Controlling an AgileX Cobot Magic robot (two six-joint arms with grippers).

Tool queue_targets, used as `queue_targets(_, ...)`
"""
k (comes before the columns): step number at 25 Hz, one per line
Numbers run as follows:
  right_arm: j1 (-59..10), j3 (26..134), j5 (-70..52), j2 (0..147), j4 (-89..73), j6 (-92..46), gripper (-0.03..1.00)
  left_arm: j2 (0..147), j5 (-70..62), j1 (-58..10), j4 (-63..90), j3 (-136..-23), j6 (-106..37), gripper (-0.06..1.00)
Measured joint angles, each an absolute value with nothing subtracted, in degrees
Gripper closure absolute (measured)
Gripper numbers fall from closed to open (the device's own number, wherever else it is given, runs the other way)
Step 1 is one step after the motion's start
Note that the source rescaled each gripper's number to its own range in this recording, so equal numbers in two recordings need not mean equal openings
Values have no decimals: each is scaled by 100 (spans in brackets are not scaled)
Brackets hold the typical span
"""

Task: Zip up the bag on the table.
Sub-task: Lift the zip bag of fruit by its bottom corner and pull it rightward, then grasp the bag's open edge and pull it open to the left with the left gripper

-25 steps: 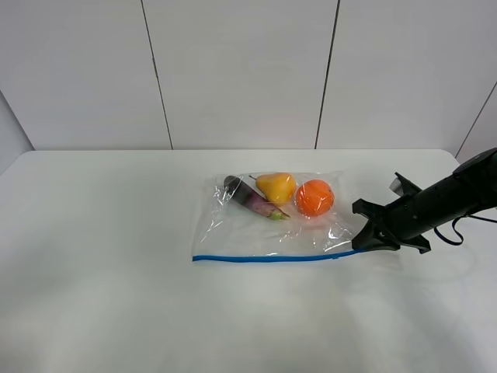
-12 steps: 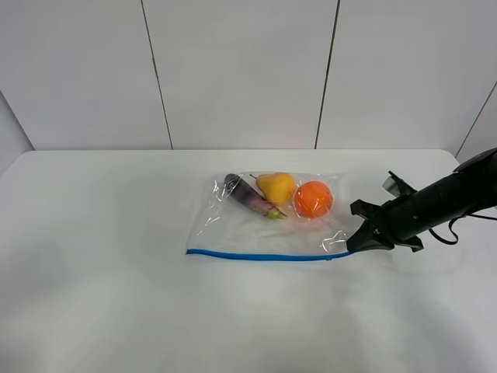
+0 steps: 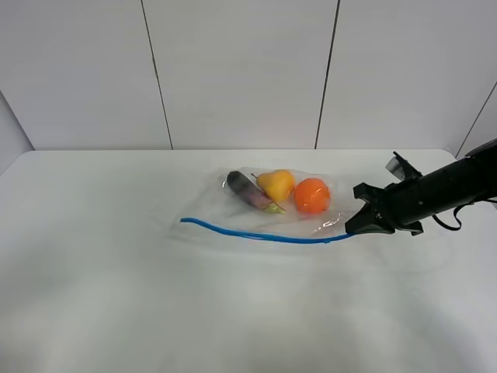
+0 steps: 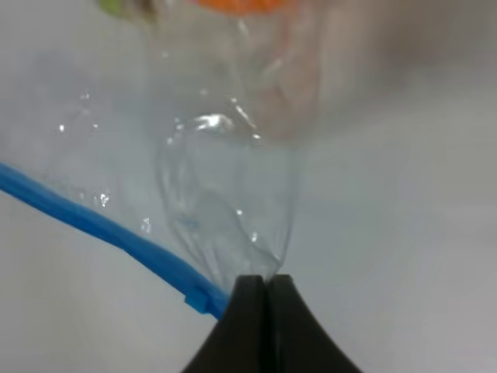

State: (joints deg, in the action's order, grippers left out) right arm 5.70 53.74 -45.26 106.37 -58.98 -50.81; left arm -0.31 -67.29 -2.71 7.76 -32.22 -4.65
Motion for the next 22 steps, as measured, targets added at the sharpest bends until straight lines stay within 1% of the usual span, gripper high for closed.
queue_targets(8,570,5570,-4851,10521,-6160,-5092,97,-31,-6729,-271,776,-3222,-466,41)
queue_targets(22,570,5610,-4938,10521,-6256,-5202,97,-36,-6735,-271,769,-3332,-490,41)
